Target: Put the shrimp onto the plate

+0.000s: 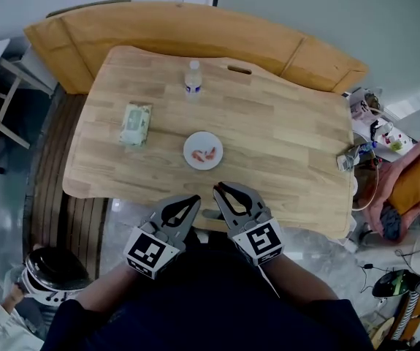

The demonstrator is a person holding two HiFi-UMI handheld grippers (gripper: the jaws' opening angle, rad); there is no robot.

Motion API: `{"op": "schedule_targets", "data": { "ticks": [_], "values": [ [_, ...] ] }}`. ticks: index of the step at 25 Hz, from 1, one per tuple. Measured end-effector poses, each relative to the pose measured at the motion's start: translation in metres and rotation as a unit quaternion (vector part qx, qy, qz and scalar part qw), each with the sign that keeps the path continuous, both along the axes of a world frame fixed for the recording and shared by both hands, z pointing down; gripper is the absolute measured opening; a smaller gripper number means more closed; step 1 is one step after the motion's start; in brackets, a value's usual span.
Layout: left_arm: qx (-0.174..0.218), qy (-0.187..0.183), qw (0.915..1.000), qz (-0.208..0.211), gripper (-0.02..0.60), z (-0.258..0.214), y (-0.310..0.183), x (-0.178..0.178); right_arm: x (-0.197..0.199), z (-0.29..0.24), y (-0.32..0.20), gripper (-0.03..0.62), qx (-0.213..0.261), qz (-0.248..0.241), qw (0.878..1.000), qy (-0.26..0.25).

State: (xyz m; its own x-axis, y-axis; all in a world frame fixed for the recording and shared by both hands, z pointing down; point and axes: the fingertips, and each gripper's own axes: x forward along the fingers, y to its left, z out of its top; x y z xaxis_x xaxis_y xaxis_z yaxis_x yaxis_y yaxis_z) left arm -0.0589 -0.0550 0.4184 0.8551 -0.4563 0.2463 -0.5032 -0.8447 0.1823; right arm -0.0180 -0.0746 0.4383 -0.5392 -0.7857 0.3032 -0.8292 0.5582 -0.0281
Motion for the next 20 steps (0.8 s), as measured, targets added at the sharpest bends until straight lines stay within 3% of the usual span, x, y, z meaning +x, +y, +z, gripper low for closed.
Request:
{"op": "schedule_targets", "data": {
  "ticks": [20],
  "values": [
    [-0.016, -0.019, 0.996, -0.086, 0.005, 0.013, -0.038, 0.02, 0.014, 0.067, -0.086, 0.051, -0.041, -0.082, 0.995, 0.026]
  ]
}}
